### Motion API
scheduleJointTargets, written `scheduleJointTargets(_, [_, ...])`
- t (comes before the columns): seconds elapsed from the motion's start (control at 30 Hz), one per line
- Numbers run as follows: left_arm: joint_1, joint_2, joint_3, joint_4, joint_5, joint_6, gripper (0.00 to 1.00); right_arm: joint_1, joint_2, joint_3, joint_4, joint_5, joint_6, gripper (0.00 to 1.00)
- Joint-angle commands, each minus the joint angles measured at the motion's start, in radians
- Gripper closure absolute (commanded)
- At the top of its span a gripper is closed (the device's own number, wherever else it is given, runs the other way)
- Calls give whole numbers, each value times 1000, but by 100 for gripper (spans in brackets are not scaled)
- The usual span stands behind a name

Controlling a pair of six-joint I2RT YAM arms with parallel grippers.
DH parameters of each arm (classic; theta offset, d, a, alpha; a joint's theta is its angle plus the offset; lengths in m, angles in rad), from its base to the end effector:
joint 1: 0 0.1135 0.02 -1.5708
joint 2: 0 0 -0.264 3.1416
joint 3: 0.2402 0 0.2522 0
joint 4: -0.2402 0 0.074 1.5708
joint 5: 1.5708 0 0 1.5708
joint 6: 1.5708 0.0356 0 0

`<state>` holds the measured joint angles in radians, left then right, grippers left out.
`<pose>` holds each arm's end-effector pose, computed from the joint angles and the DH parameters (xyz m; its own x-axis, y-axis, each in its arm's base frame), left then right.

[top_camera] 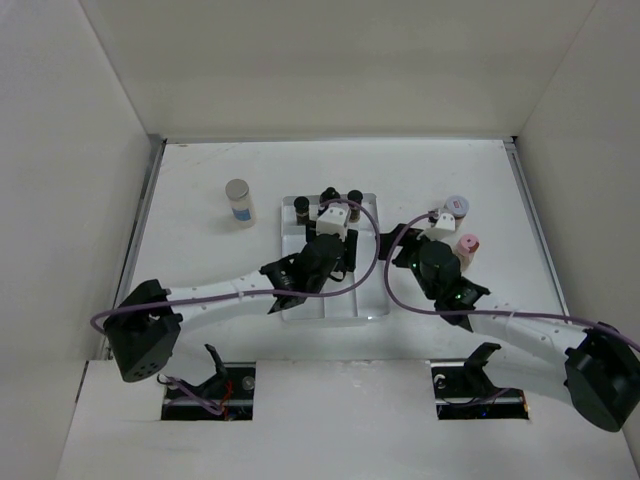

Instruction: Organize the condiment bottles

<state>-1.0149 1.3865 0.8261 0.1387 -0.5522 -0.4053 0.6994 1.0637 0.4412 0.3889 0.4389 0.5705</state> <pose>0.1774 -0.2502 0.2510 -0.3841 -0.0179 -0.9231 0.3473 0.9236 -0.1624 0.1851 0.1359 0.2256 -0.2929 0.3924 -0.8719 -0.1285 0.8875 0.4426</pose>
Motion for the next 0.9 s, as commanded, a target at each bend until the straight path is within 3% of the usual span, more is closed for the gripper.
scheduleJointTargets(0.0, [11,17,56,144,3,20,67,-7,-31,-7,64,4,14,19])
scheduleJointTargets(0.33, [29,83,24,185,-20,31,65,-19,-10,-2,62,-9,22,18])
scheduleJointTargets(0.57, [32,89,-11,220,-57,39,41,-25,-16,-2,59,-14,20,15])
scheduleJointTargets(0.73, [34,69,-16,197,-69,46,38,-35,-22,-7,54,-16,25,15])
scheduleJointTargets(0.87, [28,48,-21,185,-80,48,29,-39,-28,-12,59,-15,26,15])
